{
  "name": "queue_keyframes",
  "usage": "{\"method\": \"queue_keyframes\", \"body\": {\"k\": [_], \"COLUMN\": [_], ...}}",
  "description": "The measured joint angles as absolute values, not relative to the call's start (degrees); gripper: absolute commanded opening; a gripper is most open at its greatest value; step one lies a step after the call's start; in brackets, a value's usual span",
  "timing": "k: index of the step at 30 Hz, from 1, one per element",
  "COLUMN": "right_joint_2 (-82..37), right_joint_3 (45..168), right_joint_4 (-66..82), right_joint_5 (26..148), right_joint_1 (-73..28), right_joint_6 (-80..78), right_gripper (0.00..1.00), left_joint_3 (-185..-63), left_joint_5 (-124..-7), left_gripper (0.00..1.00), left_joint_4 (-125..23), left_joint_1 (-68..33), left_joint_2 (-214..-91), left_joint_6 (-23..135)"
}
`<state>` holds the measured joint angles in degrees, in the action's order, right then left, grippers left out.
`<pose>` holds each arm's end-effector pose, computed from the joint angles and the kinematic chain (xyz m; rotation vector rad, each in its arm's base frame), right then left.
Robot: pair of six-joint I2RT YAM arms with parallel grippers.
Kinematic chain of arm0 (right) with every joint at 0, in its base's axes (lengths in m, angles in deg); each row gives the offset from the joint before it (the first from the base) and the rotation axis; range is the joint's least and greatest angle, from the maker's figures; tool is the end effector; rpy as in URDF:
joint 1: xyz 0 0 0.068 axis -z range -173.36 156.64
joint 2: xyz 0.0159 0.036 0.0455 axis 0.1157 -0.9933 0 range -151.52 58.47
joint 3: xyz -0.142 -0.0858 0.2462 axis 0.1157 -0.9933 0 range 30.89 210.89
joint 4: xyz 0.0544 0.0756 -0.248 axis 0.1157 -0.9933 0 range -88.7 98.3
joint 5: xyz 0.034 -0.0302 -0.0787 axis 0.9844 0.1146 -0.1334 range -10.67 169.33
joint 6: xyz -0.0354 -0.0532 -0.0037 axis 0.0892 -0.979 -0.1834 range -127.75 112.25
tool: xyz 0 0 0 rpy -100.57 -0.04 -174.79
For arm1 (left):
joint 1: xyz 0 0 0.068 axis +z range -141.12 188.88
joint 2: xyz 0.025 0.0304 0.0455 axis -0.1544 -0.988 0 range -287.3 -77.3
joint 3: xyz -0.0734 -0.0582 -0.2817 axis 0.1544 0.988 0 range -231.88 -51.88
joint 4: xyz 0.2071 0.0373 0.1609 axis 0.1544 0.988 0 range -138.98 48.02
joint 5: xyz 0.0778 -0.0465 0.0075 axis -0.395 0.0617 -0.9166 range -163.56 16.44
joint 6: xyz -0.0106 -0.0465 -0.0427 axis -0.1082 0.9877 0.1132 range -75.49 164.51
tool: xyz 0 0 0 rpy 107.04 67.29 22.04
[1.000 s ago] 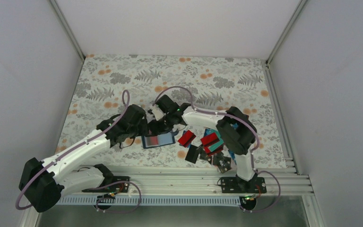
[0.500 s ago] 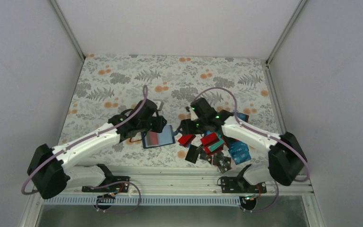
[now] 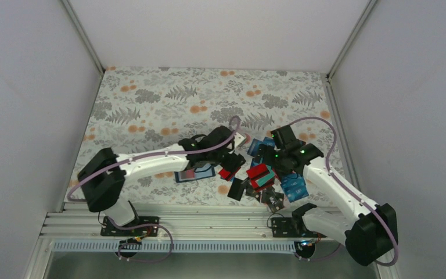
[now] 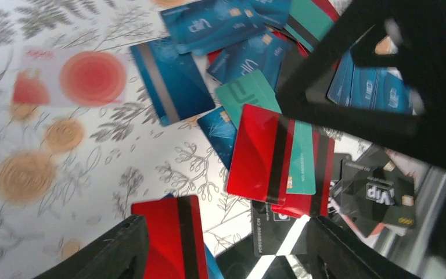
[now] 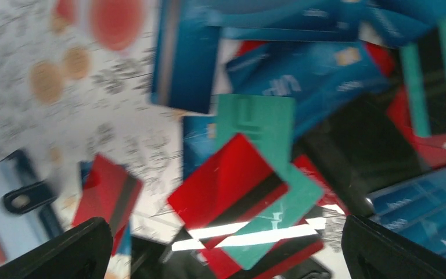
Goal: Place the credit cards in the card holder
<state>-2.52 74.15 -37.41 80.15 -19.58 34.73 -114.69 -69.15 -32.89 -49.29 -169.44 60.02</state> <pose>0.1705 0.0848 0.2370 0.3833 2.7147 0.3813 0.1885 -0.3110 0.2446 0.9373 2.2928 -0.6849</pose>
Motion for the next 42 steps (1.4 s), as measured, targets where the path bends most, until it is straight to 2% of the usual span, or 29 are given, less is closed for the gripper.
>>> {"method": "queue_keyframes", "body": {"k": [5,7,9,16,21,42], "right_joint_2": [-3.5,-3.4,-3.2,-2.9,-4.5,-6.6], "right_joint_3": [72.7,72.6,72.5,69.0,66.8,65.4], "right_joint_4": [-39.9,-40.3,-40.1,-37.1,-33.8,-29.8], "right_joint_5": [80.2,80.9,81.5,87.4,93.2,99.9], "right_joint_1": [-12.9,-10.9,-9.0,-1.7,0.5,1.8], "right_joint_6": [35.8,36.2,36.4,35.4,33.7,30.5], "right_gripper": [1.0,1.0,1.0,1.0,1.0,1.0], "left_joint_3": [-121.5,-124.8,-127.4,-129.6,-130.8,-132.2], "left_joint_5": [-69.0,-69.1,-69.3,-70.0,-70.1,-70.4], "left_gripper": [0.75,0.71,0.56,0.16,0.03,0.02], "left_joint_4": [-33.5,-33.2,-33.0,-31.0,-28.9,-24.0], "left_joint_1": [-51.9,-53.0,-53.7,-54.1,-53.9,-53.5], "left_joint_2": [-178.8,-182.4,-185.7,-190.8,-193.6,-195.5], "left_joint_6": [53.8,51.8,50.4,51.0,54.2,60.2]}}
